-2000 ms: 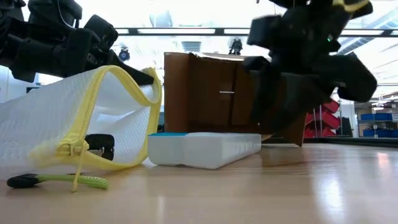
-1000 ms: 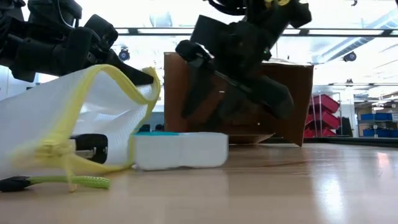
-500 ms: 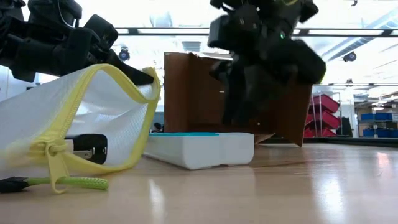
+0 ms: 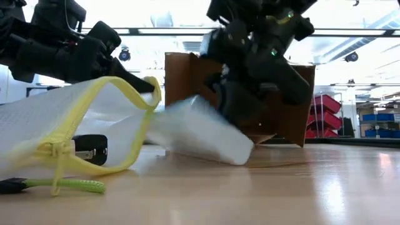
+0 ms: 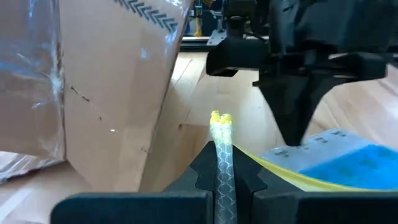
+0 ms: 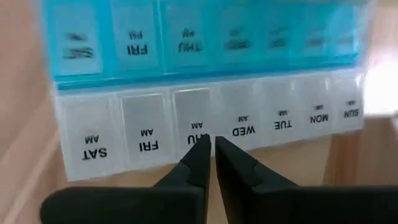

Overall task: Unpack boxes
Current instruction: Put the medicine organizer into the transparent zip bag

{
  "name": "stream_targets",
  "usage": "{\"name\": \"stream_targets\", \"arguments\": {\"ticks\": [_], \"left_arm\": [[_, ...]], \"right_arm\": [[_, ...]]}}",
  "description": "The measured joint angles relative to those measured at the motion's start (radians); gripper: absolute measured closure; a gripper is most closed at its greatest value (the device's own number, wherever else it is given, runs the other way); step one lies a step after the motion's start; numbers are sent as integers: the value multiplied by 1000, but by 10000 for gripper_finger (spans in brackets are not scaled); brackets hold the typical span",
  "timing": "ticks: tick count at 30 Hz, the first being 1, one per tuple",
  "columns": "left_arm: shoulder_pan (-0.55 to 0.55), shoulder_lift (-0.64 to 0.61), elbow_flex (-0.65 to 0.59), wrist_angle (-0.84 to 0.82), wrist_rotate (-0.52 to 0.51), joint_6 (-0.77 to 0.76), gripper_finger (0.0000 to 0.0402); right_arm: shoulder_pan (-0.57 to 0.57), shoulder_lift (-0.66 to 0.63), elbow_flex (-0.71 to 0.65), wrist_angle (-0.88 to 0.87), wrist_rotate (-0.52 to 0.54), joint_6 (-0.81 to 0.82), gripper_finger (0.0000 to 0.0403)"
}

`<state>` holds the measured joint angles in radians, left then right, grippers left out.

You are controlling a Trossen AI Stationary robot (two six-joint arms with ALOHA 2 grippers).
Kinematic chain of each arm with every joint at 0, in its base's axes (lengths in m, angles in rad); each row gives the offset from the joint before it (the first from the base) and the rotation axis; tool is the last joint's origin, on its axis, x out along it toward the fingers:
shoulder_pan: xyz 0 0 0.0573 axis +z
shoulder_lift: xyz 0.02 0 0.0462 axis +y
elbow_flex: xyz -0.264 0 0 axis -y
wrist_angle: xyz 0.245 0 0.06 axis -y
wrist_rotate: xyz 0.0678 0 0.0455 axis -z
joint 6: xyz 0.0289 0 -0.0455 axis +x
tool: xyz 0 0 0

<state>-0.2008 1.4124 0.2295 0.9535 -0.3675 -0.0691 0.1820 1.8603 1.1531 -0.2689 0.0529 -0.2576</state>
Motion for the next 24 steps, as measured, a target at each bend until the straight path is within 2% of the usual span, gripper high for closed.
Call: {"name": "stream_targets", "arguments": {"ticks": [7,14,24], "left_arm": [[2,0,5,-15,3,-18,401],[3,0,6,-22,1,-12,401],[8,8,35,-32,4,-27,401]], "right_arm": [[-5,-70,1,1,0,16,402],[-9,-71,-2,-13,0,49,403],[-23,14,-30,16,0,48,403]]}}
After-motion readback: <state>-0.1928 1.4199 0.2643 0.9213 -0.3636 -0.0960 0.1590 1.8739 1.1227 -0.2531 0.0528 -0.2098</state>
